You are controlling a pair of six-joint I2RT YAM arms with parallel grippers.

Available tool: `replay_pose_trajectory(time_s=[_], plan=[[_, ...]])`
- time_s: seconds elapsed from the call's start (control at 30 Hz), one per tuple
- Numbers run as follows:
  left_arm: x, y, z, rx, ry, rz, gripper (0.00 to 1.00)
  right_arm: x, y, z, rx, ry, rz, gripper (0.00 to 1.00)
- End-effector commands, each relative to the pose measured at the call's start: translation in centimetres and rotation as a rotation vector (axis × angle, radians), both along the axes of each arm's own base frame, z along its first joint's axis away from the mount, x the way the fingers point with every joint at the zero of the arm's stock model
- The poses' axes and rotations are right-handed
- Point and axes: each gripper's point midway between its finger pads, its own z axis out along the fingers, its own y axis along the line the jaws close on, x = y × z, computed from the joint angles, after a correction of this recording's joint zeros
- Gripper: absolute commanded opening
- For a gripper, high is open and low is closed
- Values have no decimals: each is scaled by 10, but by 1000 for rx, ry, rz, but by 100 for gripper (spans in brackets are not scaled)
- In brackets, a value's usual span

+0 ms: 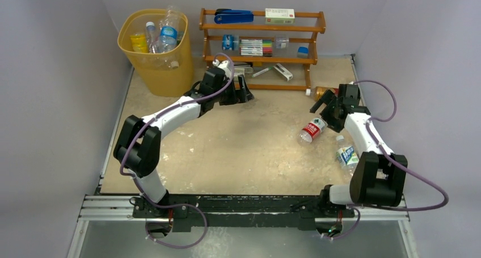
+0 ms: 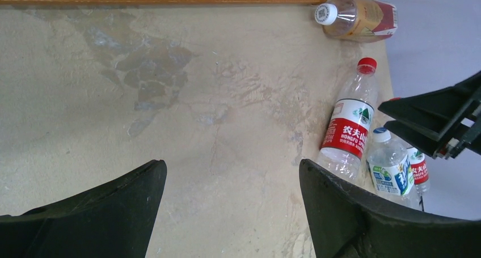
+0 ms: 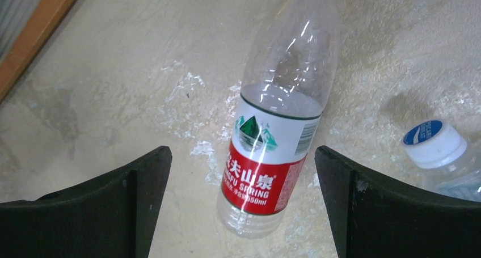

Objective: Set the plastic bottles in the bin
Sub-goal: Pick up the plastic bottle at the center of the board.

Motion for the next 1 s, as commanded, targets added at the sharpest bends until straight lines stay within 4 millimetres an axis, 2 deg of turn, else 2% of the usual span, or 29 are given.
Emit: replay_pose_trajectory(time_s=[0.0,0.33,0.47,0.53,0.63,0.77,0.83,0.97], plan=[[-5,-6,28,-61,-47,-28,87,17,-7,-5,-14,-35,27,100],[-7,-10,37,-102,-45,-33,87,26,-11,-44,3,24,43,99],[-10,-15,40,-138,-35,-48,88,27,-7,-56,21,38,67,94],[-14,-24,49,-199,-40,-86,88,26,-2,-59,39,38,90,88],[-26,-44,70,-383,-50,-178,88,27,6,-58,68,15,134,72],[-40,-56,91,-595,-55,-233,88,26,11,-47,66,-17,189,53],[-46,-60,96,-629,-65,-258,88,30,11,-34,57,-63,197,51],[-61,-72,97,-586,-89,-312,88,28,27,-5,110,-148,259,50]])
